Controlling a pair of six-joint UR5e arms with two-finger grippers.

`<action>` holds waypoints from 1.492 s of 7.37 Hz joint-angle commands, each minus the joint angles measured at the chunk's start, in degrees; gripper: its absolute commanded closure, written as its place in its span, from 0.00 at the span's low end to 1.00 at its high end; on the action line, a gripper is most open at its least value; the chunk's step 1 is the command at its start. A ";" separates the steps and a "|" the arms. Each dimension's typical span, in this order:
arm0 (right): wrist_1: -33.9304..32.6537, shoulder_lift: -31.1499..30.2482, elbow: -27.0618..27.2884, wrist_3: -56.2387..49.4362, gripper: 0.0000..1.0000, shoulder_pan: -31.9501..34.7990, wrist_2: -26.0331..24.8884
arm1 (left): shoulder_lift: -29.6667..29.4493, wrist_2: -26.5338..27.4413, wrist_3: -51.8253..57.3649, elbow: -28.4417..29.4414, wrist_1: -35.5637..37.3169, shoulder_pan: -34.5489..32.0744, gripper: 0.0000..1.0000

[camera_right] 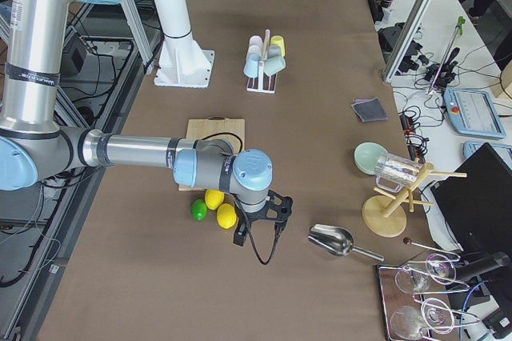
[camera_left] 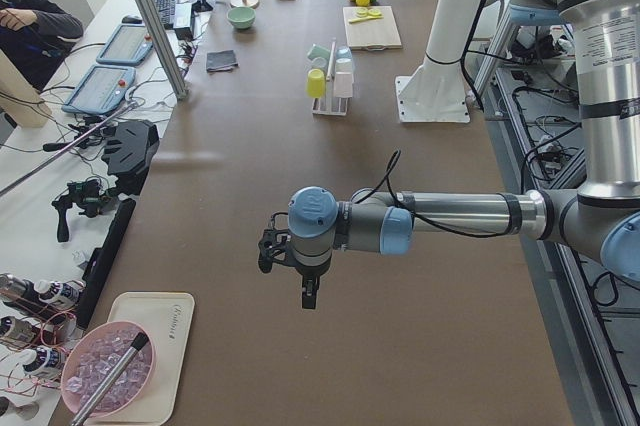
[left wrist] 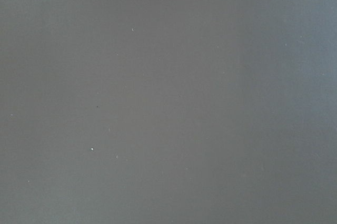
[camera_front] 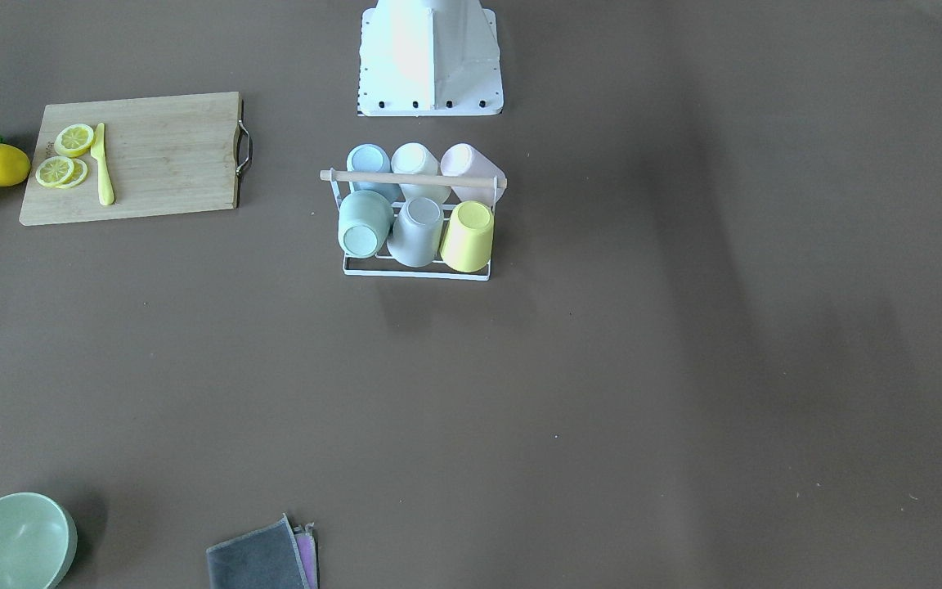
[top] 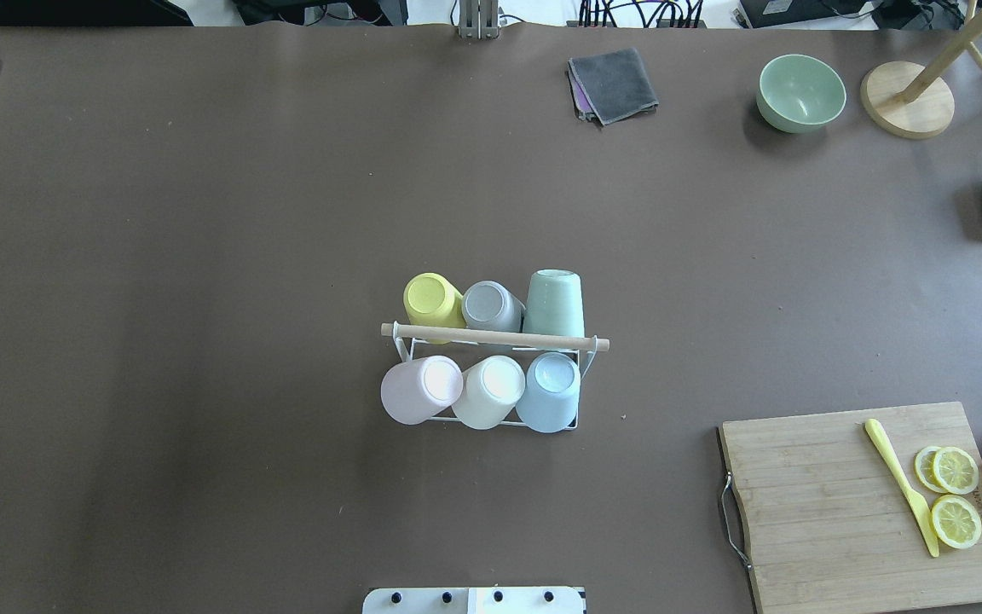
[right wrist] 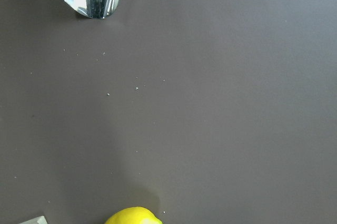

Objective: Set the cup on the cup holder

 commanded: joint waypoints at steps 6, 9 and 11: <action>-0.01 -0.35 0.05 -0.79 0.00 4.12 0.07 | -0.17 -0.05 -0.20 1.83 -3.69 0.00 0.01; -0.01 -1.23 0.14 -0.88 0.00 5.88 0.24 | -0.17 -0.23 -0.29 2.00 -3.69 0.09 0.01; -0.01 -1.31 -0.03 -0.88 0.00 6.33 0.15 | -0.09 -0.32 -0.47 2.00 -3.69 0.09 0.01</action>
